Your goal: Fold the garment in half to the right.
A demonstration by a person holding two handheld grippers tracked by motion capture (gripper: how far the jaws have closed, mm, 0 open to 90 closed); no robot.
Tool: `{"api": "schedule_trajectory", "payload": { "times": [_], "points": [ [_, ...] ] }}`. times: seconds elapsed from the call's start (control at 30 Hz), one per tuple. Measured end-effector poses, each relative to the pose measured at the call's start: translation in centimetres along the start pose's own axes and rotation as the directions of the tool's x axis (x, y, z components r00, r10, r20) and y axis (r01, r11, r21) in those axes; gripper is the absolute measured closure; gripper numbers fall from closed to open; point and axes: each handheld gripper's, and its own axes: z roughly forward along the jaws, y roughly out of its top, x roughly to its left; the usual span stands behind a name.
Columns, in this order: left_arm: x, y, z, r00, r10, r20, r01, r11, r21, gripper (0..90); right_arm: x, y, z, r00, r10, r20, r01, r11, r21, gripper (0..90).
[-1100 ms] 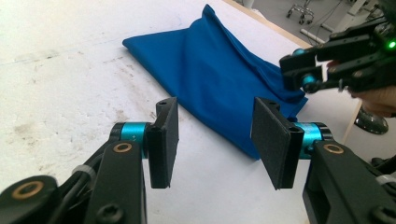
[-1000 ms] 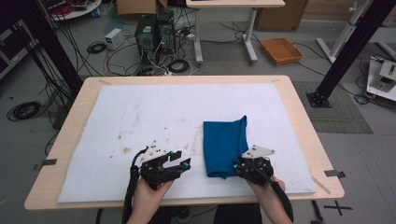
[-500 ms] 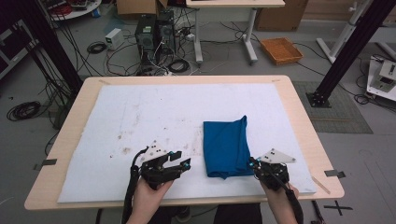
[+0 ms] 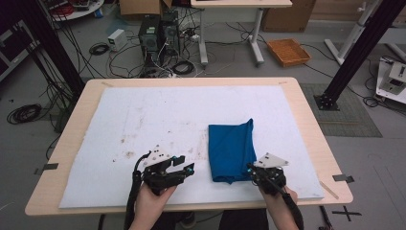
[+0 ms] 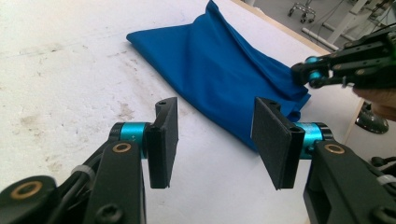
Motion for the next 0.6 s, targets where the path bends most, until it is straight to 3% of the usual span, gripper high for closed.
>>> {"api": "schedule_trajectory", "payload": {
  "times": [0.2, 0.23, 0.3, 0.43, 0.57, 0.6],
  "points": [
    [-0.2, 0.0, 0.3, 1.0000, 0.003, 0.003, -0.003, 1.0000, 0.007, 51.3, -1.9, -1.5, -1.3, 0.9954, 0.094, 0.018, -0.093, 0.995, -0.039, 90.0],
    [-0.2, 0.0, 0.3, 1.0000, 0.002, 0.004, -0.002, 1.0000, 0.009, 51.3, -1.8, -1.6, -1.5, 0.9957, 0.090, 0.019, -0.089, 0.995, -0.048, 89.9],
    [-0.3, 0.0, 0.5, 1.0000, 0.003, 0.005, -0.003, 0.9999, 0.013, 51.3, -1.3, -1.2, -1.4, 0.9974, 0.071, -0.014, -0.071, 0.996, -0.060, 80.5],
    [-0.4, -0.1, 0.5, 0.9999, 0.007, 0.008, -0.008, 0.9999, 0.013, 51.3, 0.6, -0.1, -0.4, 0.9991, 0.009, -0.042, -0.011, 0.999, -0.031, 71.7],
    [-0.2, -0.1, 0.3, 1.0000, 0.001, 0.006, -0.001, 0.9999, 0.011, 51.3, 1.4, -0.1, 1.2, 0.9988, -0.021, -0.043, 0.022, 0.999, 0.033, 72.5],
    [-0.1, -0.2, 0.3, 1.0000, 0.005, 0.003, -0.005, 0.9999, 0.013, 51.3, 1.4, -0.2, 1.4, 0.9989, -0.018, -0.043, 0.020, 0.999, 0.045, 78.8]
  ]
}}
